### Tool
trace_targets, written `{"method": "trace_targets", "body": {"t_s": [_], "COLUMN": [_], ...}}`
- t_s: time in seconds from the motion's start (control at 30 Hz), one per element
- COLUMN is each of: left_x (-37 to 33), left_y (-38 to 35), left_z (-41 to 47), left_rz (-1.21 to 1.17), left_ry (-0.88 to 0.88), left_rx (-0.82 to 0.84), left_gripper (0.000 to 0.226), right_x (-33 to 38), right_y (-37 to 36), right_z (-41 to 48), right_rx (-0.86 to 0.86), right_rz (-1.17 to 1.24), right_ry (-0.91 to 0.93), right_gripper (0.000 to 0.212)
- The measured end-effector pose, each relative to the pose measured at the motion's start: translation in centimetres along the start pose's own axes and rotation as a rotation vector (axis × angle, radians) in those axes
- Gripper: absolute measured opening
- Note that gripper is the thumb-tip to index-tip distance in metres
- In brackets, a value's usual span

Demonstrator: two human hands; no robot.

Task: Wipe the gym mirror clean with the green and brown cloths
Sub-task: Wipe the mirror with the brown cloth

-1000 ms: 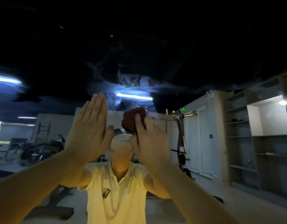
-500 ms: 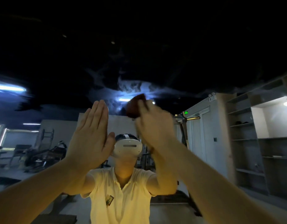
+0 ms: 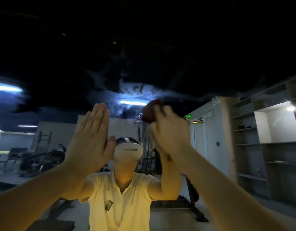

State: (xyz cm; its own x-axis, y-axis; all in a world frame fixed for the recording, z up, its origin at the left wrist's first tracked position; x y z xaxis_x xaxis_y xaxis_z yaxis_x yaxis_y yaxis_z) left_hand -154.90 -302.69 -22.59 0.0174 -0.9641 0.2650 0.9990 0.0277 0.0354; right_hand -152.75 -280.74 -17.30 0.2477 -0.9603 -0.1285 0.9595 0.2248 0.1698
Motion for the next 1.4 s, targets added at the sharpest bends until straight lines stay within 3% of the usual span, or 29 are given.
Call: {"method": "trace_targets", "body": {"t_s": [0.1, 0.17, 0.27, 0.33, 0.37, 0.47, 0.57, 0.63, 0.73, 0.77, 0.83, 0.87, 0.93, 1.0, 1.1, 1.13, 1.3, 1.4], "left_x": [-0.2, -0.1, -0.1, 0.0, 0.0, -0.1, -0.3, -0.4, -0.1, 0.1, 0.3, 0.3, 0.1, 0.0, 0.3, 0.3, 0.1, 0.3], "left_y": [0.1, -0.1, -0.3, -0.3, -0.3, -0.2, -0.1, -0.3, -0.4, -0.4, -0.4, -0.3, -0.2, 0.0, -0.1, -0.1, 0.1, 1.1], "left_z": [-0.1, -0.1, 0.0, 0.0, 0.0, -0.1, 0.0, -0.1, -0.2, -0.2, -0.2, -0.2, -0.1, -0.2, -0.2, -0.2, -0.1, 0.2], "left_rz": [0.006, 0.013, 0.01, -0.006, -0.01, -0.003, 0.001, -0.011, -0.018, -0.015, 0.002, 0.012, 0.023, 0.018, 0.008, 0.008, 0.014, -0.083], "left_ry": [0.0, 0.009, -0.004, -0.005, -0.006, 0.005, 0.021, 0.018, -0.01, -0.021, -0.031, -0.03, -0.029, -0.025, -0.041, -0.047, -0.033, -0.05], "left_rx": [-0.005, 0.002, 0.02, 0.032, 0.038, 0.037, 0.042, 0.046, 0.055, 0.065, 0.07, 0.065, 0.064, 0.07, 0.085, 0.087, 0.114, 0.127], "left_gripper": [0.076, 0.076, 0.076, 0.076, 0.076, 0.076, 0.076, 0.076, 0.077, 0.077, 0.078, 0.078, 0.078, 0.078, 0.078, 0.078, 0.079, 0.08], "right_x": [-6.0, -2.9, 6.8, 7.5, 5.3, -3.8, -4.3, 1.4, 4.9, 3.4, -0.3, -1.0, 0.7, 3.4, 2.7, 1.3, -3.0, 2.1], "right_y": [2.3, 0.5, -2.0, -1.3, -0.7, 2.1, 1.7, -0.9, -2.5, -1.5, 0.9, 1.4, 0.7, -2.0, -2.1, -1.3, 1.3, -0.5], "right_z": [-1.7, -1.6, -2.5, -2.3, -1.9, -0.5, -1.6, -2.9, -3.5, -2.1, 1.0, 1.6, 0.6, -3.0, -4.0, -2.5, 2.0, 1.1], "right_rx": [-0.161, -0.175, -0.036, 0.051, 0.071, 0.015, -0.133, -0.056, 0.113, 0.112, 0.052, 0.022, -0.052, 0.023, 0.045, 0.015, -0.154, -0.188], "right_rz": [0.038, 0.181, 0.286, 0.183, 0.103, -0.069, 0.092, 0.253, 0.159, 0.075, -0.023, -0.027, 0.052, 0.147, 0.048, 0.009, 0.094, 0.168], "right_ry": [-0.325, -0.398, -0.073, 0.199, 0.245, 0.004, -0.255, -0.128, 0.338, 0.359, 0.142, 0.023, -0.043, 0.04, 0.327, 0.317, -0.194, -0.168], "right_gripper": [0.047, 0.042, 0.049, 0.056, 0.056, 0.054, 0.048, 0.044, 0.059, 0.059, 0.054, 0.053, 0.054, 0.056, 0.06, 0.059, 0.053, 0.056]}}
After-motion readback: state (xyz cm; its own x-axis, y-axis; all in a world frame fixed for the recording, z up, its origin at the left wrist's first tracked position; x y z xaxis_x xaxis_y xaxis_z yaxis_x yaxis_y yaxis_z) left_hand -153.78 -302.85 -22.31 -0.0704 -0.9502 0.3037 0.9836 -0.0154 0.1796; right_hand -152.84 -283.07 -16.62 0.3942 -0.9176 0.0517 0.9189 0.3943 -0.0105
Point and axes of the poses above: each hand's wrist, its own z-axis towards the middle knuckle, its own y-axis out of the back of the hand, x = y × z, the point moved 7 cm from there along z, towards the middle knuckle, and after that the axes turned 11 degrees about z, right-handed, at the moved point
